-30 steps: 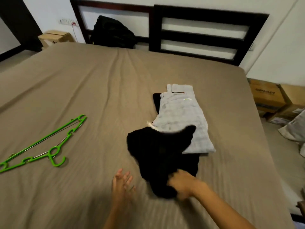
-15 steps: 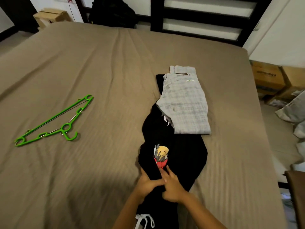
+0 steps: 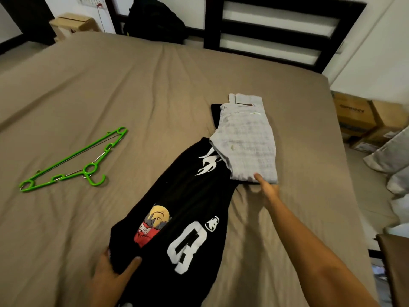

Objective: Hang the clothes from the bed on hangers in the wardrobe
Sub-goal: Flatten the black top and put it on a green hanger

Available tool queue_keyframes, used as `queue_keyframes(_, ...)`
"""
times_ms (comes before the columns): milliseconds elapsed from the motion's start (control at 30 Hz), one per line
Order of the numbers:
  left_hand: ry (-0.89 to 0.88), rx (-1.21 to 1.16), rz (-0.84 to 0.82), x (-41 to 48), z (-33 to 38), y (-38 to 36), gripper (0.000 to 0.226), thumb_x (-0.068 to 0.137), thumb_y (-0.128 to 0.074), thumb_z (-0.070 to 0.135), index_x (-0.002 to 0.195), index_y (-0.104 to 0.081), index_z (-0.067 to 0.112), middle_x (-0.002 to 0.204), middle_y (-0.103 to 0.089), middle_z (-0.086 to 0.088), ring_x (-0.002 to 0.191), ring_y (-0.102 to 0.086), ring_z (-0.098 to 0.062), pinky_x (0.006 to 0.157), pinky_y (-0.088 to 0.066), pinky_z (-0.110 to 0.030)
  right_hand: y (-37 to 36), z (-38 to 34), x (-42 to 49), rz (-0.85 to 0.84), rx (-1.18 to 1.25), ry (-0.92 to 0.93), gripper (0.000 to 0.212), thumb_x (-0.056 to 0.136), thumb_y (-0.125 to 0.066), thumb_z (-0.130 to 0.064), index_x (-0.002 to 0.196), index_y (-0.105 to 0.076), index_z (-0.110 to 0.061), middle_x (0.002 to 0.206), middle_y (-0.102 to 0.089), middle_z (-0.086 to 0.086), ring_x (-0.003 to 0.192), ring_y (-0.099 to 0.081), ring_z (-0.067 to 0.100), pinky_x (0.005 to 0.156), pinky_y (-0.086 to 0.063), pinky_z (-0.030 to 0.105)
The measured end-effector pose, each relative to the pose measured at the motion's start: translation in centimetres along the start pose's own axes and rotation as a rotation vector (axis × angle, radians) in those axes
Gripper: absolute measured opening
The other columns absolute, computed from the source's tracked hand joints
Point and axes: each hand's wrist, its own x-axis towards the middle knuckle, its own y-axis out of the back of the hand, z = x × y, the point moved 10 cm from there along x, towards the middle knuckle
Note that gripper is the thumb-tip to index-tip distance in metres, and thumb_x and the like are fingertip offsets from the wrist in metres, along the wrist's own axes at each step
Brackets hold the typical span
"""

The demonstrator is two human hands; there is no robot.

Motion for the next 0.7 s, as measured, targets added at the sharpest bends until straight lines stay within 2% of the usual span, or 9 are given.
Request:
queue_keyframes(67, -0.126, 0.065, -0.091, -5.9, 8.2, 0.6, 0.129, 0.047, -0.075, 0.074, 0.148, -0.004, 0.036, 0.155, -0.016, -0.007, 0.138, -0.029, -0.035, 0.108, -0.027, -0.055, -1.5, 0.6, 1.5, -0.047, 0.131, -0.097, 0.067, 0.073, -0.079, -0.034, 0.131, -0.052, -0.015, 0.123, -0.059, -0.003, 0.1, -0.057, 0.016, 0.076, -0.048, 0.026)
queue_keyframes(167, -0.189, 0.51, -0.237, -9.0, 9.9, -4.4, 0.143, 0.029, -0.055, 0.095, 0.142, 0.019, 0.048, 0.156, 0.019, -0.01, 0.143, -0.009, -0.04, 0.108, -0.02, -0.06, -3.3, 0.4, 1.9, 0.001, 0.293, -0.221, 0.04, 0.083, -0.071, -0.028, 0.118, -0.058, -0.014, 0.096, -0.058, -0.003, 0.069, -0.053, 0.01, 0.039, -0.043, 0.015)
queue_keyframes(233, -0.202, 0.739, -0.329, -9.8, 9.7, -7.6, 0.145, 0.022, -0.043, 0.099, 0.142, 0.02, 0.047, 0.151, 0.031, -0.015, 0.142, 0.004, -0.043, 0.109, -0.015, -0.063, -4.8, -0.7, 1.4, 0.026, 0.318, -0.39, 0.01, 0.09, -0.06, -0.019, 0.085, -0.06, -0.01, 0.076, -0.053, 0.0, 0.057, -0.046, 0.012, 0.037, -0.039, 0.019)
queue_keyframes(300, -0.227, 0.8, -0.357, -10.2, 9.9, -8.5, 0.14, 0.035, -0.054, 0.093, 0.144, 0.019, 0.043, 0.148, 0.035, -0.019, 0.14, 0.01, -0.047, 0.108, -0.01, -0.064, -7.6, -4.6, 0.6, 0.049, 0.497, -0.548, 0.023, 0.092, -0.053, -0.018, 0.07, -0.055, -0.011, 0.067, -0.053, 0.002, 0.053, -0.047, 0.015, 0.038, -0.037, 0.016)
queue_keyframes(367, -0.251, 0.838, -0.303, -9.8, 9.5, -8.7, 0.122, 0.058, -0.062, 0.077, 0.145, 0.015, 0.039, 0.149, 0.033, -0.021, 0.14, 0.008, -0.048, 0.109, -0.011, -0.063, -10.7, -12.9, 1.5, -0.007, 0.79, -0.39, 0.024, 0.095, -0.042, -0.018, 0.076, -0.054, -0.007, 0.08, -0.058, 0.007, 0.065, -0.054, 0.022, 0.046, -0.044, 0.025)
queue_keyframes(433, -0.225, 0.847, -0.256, -9.2, 8.8, -8.7, 0.113, 0.068, -0.063, 0.066, 0.146, 0.014, 0.037, 0.15, 0.03, -0.021, 0.141, 0.003, -0.047, 0.11, -0.013, -0.06, -12.5, -22.9, 1.3, -0.181, 0.817, -0.039, 0.03, 0.099, -0.038, -0.019, 0.079, -0.055, -0.005, 0.09, -0.06, 0.007, 0.078, -0.057, 0.022, 0.061, -0.05, 0.03)
queue_keyframes(533, -0.197, 0.83, -0.157, -9.6, 9.5, -8.0, 0.108, 0.074, -0.063, 0.053, 0.147, 0.014, 0.035, 0.152, 0.022, -0.022, 0.141, -0.004, -0.045, 0.111, -0.018, -0.055, -13.7, -29.0, -1.7, -0.45, 0.459, 0.315, 0.02, 0.098, -0.043, -0.039, 0.102, -0.055, -0.023, 0.096, -0.063, -0.003, 0.089, -0.062, 0.009, 0.083, -0.051, 0.025)
queue_keyframes(633, -0.177, 0.766, -0.063, -9.5, 10.4, -7.4, 0.107, 0.079, -0.066, 0.039, 0.147, 0.016, 0.03, 0.151, 0.013, -0.027, 0.138, -0.018, -0.042, 0.11, -0.026, -0.045, -16.6, -20.1, -0.8, -0.519, -0.302, 0.364, 0.012, 0.092, -0.055, -0.032, 0.094, -0.052, -0.021, 0.067, -0.059, -0.011, 0.061, -0.056, 0.0, 0.056, -0.044, 0.01)
queue_keyframes(700, -0.163, 0.715, -0.063, -9.1, 10.8, -7.4, 0.109, 0.081, -0.067, 0.03, 0.146, 0.02, 0.028, 0.148, 0.012, -0.033, 0.134, -0.03, -0.039, 0.108, -0.031, -0.038, -13.8, -9.5, 0.8, -0.289, -0.638, 0.231, 0.062, 0.072, -0.072, -0.049, 0.115, -0.058, -0.006, 0.102, -0.068, 0.005, 0.092, -0.065, 0.015, 0.082, -0.052, 0.017)
